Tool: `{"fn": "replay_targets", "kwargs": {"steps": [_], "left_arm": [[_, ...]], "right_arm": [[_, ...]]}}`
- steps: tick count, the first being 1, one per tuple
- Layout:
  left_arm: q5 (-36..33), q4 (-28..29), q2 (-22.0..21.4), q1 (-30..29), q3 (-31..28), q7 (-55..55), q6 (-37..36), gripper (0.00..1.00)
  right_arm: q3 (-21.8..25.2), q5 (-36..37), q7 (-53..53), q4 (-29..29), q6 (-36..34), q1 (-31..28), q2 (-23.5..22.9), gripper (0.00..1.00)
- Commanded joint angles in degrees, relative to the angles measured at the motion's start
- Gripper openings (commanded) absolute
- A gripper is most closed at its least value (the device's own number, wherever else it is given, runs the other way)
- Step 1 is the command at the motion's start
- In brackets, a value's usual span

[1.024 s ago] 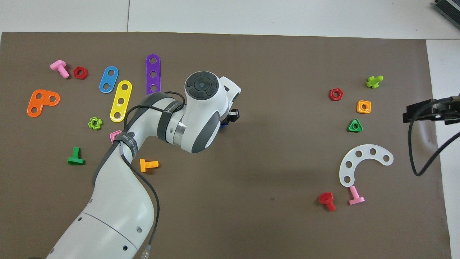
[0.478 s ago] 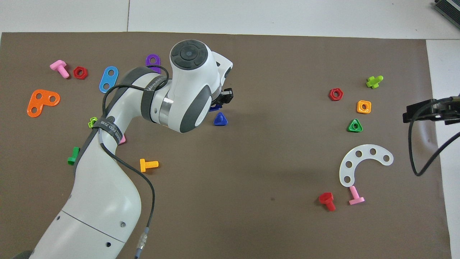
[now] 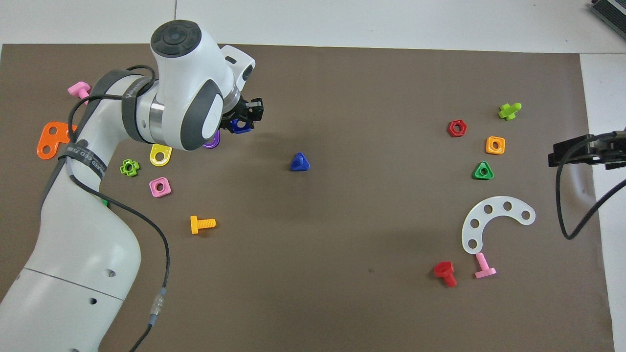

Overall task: Unscrew and place screws in storage area
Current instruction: 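Lift the blue nut and carry it beside the purple strip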

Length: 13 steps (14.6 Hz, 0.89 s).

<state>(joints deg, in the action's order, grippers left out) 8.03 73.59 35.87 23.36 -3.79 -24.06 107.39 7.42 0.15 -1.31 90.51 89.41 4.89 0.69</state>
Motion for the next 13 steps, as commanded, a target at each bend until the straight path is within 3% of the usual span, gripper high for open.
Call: {"fn": "replay_targets", "kwargs": {"steps": [1,3,7,11,12,13], "left_arm": [[-0.5,8.1,-5.4,-3.4,0.6,9.4,-0.4,0.35],[-0.6,14.0,-8.4,-5.3,0.6,16.0,1.6,0.35],[-0.5,28.9,-14.9,-6.4,0.6,21.9,13.0,0.36],[-0.6,35.2,-17.1,-5.3,0.7,22.0,16.7,0.39],[-0.6,35.6,-17.3,-4.7,0.7,21.9,16.7,0.47],[-0.6,35.6,-17.3,-4.5,0.7,21.7,16.7,0.63]], "right_arm": [[-0.3,-0.2,-0.5,1.3,0.0,-0.3,1.3,1.0],[-0.3,-0.2,-0.5,1.3,0.0,-0.3,1.3,1.0],[-0.3,-0.3,-0.5,1.3,0.0,-0.3,1.3,1.0],[-0.3,-0.2,-0.5,1.2,-0.1,-0.3,1.3,1.0],[-0.3,-0.2,-0.4,1.2,-0.1,-0.9,1.3,1.0],[0.0,-0.2,-0.4,1.2,-0.5,-1.1,1.4,1.0]]}}
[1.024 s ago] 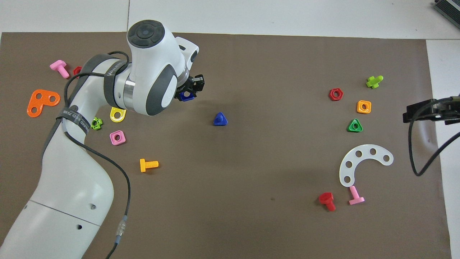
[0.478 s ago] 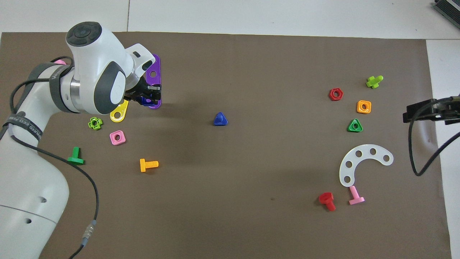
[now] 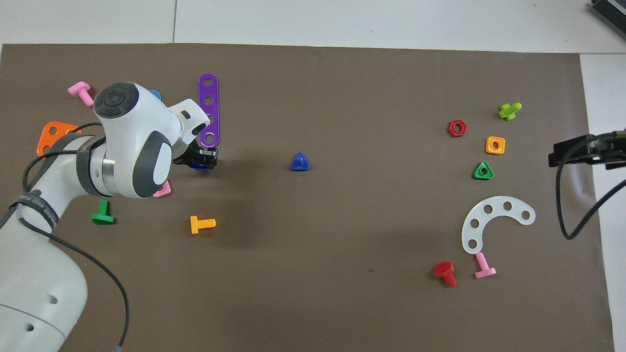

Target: Unscrew and place screws in storage area

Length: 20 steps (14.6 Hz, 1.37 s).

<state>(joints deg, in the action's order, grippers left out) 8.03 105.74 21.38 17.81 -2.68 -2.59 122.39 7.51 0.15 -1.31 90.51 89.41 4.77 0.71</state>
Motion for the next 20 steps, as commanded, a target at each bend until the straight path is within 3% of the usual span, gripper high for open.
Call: {"fn": "replay_targets", "kwargs": {"steps": [1,2,5,10,13,16,20], "left_arm": [[-0.6,3.3,-2.7,1.0,-0.4,0.3,1.7,0.85],[-0.6,2.8,-2.7,1.0,-0.5,0.6,1.6,0.99],[-0.6,1.9,-3.8,0.0,-0.6,0.6,1.4,1.0],[-0.7,1.0,-7.8,-1.9,-3.5,0.8,-0.5,1.0],[-4.8,-6.0,-8.2,-4.0,-7.9,4.8,-10.6,1.0],[-5.2,-7.0,-10.3,-8.1,-8.8,10.7,-13.7,1.0],[-9.4,-14.3,-11.6,-9.1,-8.8,11.6,-25.3,1.0]], "right_arm": [[0.0,-0.3,-0.5,1.7,-1.2,-0.9,1.8,1.0],[-0.1,-0.2,-0.2,1.6,-1.3,-0.9,1.8,1.0],[-0.6,-0.3,-0.8,2.9,0.1,0.1,1.8,1.0],[-0.6,-0.5,-8.2,8.6,11.7,9.4,0.9,1.0],[-0.6,-0.5,-17.3,8.1,19.5,16.9,-6.7,1.0],[-0.6,-0.5,-25.3,4.1,27.0,24.2,-15.3,1.0],[-0.7,-0.5,-31.6,0.3,33.4,29.2,-23.7,1.0]]}}
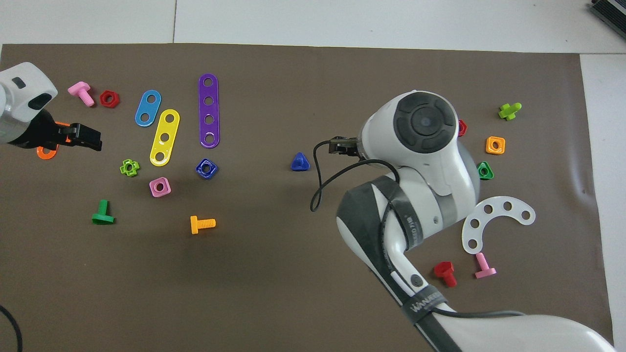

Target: Unscrew and place screws in storage area

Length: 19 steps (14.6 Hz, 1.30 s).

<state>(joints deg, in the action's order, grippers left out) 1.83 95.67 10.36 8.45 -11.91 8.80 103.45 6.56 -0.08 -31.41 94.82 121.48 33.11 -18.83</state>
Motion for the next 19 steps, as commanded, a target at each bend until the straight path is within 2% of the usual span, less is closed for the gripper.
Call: {"fn": "replay_targets", "kwargs": {"steps": [1,4,6,10,14,16,18,19], "left_arm": [[-3.4,-6.4,-0.8,0.2,0.4,0.2,-9.3,1.0],[-3.4,-6.9,-3.5,1.1,0.9,0.1,-11.4,1.0],[-3.2,-7.1,-3.8,1.8,1.3,0.1,-11.3,1.0],[-2.9,-7.9,-3.9,2.5,2.1,-0.4,-11.3,1.0],[-2.3,-12.7,-3.2,2.8,2.1,-0.8,-16.0,1.0],[-2.0,-12.5,-5.3,2.1,2.9,-0.8,-16.4,1.0],[-1.8,-11.8,-7.3,-0.5,6.4,-2.5,-16.8,1.0],[-1.8,-10.9,-8.4,-3.1,10.1,-3.3,-17.4,1.0]], "right_arm": [[0.2,-0.3,-2.1,-4.8,2.6,2.1,-6.4,1.0],[0.2,0.3,-4.8,-11.2,3.8,5.4,-14.4,0.96],[0.2,-0.1,-4.8,-11.0,8.8,5.7,-15.4,0.89],[-0.6,0.2,-3.9,-10.3,9.6,5.7,-16.8,0.6],[-1.4,-0.1,-3.7,-9.0,9.6,5.7,-16.7,0.6],[-1.6,-0.2,-3.5,-8.6,10.8,5.7,-16.7,0.59],[-1.7,-0.2,-2.5,-6.1,12.2,5.7,-16.2,0.56],[-1.7,-0.2,-1.8,-5.9,12.3,5.7,-16.1,0.54]]}}
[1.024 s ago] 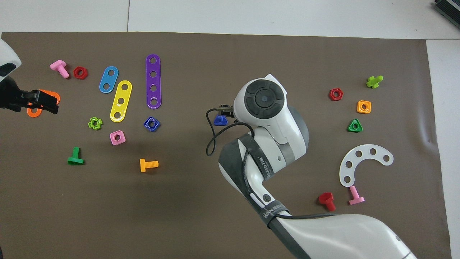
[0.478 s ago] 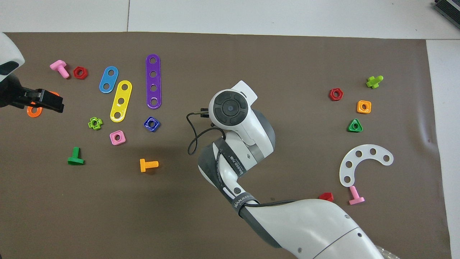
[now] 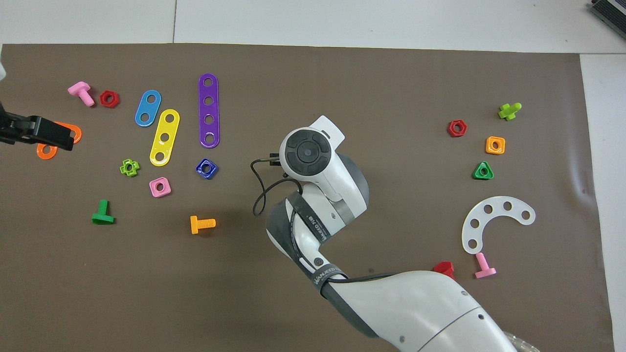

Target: Unscrew and place screws in storage area

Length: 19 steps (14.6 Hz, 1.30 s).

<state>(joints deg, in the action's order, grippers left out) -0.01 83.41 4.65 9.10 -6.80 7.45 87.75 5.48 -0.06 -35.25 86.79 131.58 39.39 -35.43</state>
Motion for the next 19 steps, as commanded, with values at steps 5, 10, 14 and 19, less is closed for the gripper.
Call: {"fn": "replay_targets", "kwargs": {"steps": [5,10,14,19], "left_arm": [[-0.3,4.2,-4.7,-7.2,10.0,-5.0,-0.9,1.0],[-0.3,6.0,-4.9,-7.9,10.1,-4.7,2.3,1.0],[-0.3,8.3,-5.4,-8.0,9.9,-4.6,7.7,1.0],[-0.3,8.3,-5.4,-8.0,9.6,-5.2,7.7,1.0]], "right_arm": [[-0.6,-0.2,2.0,2.2,2.3,-0.5,0.5,0.42],[-1.4,-0.1,1.1,-0.1,0.1,-1.0,0.7,0.0],[-0.9,-0.1,2.5,1.4,-1.4,-5.4,6.3,0.0],[-1.0,-0.4,19.8,16.3,-3.3,-19.2,21.0,0.0]]}}
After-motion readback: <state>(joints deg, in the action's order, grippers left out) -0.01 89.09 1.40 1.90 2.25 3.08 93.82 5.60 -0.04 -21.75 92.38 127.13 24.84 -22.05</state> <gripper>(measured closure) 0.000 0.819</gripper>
